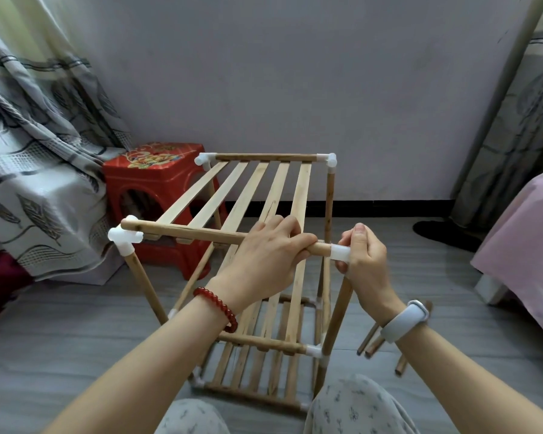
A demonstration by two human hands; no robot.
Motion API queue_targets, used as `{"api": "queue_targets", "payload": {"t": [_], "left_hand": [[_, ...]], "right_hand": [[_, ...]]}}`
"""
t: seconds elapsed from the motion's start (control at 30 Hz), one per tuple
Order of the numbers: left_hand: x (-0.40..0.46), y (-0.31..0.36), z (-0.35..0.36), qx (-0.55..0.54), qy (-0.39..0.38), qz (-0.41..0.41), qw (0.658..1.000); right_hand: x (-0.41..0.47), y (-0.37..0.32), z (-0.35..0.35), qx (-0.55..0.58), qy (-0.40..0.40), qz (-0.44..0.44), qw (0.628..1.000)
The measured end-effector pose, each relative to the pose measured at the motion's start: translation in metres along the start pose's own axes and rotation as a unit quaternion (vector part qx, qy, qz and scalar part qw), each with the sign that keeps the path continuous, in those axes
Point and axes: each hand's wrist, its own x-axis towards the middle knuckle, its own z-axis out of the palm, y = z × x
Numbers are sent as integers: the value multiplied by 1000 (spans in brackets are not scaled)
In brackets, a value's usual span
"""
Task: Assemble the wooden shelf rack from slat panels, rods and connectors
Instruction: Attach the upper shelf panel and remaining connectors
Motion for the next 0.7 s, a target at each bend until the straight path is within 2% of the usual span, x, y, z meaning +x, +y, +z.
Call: {"api": "queue_targets", "payload": {"t": [0.17,0.27,0.37,0.43,0.5,0.6,0.67,0.7], "left_hand": [[5,4,4,0,-21,10,1000],[3,2,0,-60,-9,-13,998],[-6,-4,-9,-160,32,-61,985],[-15,-17,-18,-159,100,-108,976],[-29,-38,-28,-146,190,-182,954],[-61,-83,-40,-132,267,-301,906],[-84,-112,-41,-156,296,-382,861],[-97,-127,-41,-187,308,-431,827]], "right_hand": [[0,-7,7,-57,-35,2,998],[3,-14,7,-162,-52,-35,985],[7,-25,9,-309,-44,-109,944],[9,-36,18,-395,-36,-178,901],[11,-48,36,-444,-61,-233,863],[14,-59,77,-466,-167,-262,828],[15,-61,108,-472,-234,-279,803],[14,-60,127,-477,-259,-291,788]]}}
